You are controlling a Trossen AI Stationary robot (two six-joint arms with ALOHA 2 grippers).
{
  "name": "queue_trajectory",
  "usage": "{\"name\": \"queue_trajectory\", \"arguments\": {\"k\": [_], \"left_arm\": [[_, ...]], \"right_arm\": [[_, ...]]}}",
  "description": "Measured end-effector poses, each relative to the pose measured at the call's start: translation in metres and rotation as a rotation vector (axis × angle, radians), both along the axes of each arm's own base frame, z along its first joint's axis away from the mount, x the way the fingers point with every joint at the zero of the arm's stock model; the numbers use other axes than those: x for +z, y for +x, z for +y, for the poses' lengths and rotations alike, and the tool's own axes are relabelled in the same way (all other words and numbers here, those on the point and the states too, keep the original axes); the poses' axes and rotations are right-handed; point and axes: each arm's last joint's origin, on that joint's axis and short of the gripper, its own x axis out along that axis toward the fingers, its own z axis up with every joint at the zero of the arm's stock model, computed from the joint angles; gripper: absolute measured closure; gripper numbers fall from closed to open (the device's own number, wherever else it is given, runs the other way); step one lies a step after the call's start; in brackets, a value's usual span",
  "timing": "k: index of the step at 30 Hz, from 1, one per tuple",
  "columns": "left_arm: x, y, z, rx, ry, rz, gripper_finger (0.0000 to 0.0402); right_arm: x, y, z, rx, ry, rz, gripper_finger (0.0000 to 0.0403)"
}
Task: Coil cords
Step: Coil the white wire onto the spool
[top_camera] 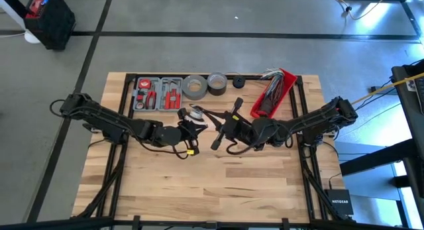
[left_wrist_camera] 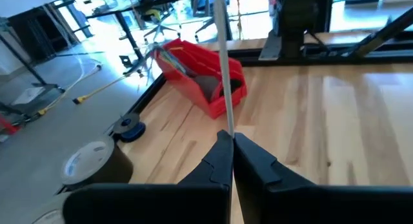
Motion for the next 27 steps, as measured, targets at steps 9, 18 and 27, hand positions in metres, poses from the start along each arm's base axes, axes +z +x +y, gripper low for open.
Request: {"name": "queue_trajectory", "arguments": {"k": [9,18,27], "left_arm": [[0.003,-0.008,0.002,0.021,0.036,0.039,0.0401],[0.02,-0.039,0.008,0.08,0.034,0.082,0.0401],[0.031,-0.059,0.006,0.07,0.008,0.082,0.0401]], "right_arm": [[-0.003,-0.007,0.018,0.027,-0.028,0.091,0.0397],[-0.019,-0.018,0.042,0.05,-0.106,0.276,0.0397],[-0.046,-0.018,0.036,0.005,-0.147,0.497,0.0397]]}}
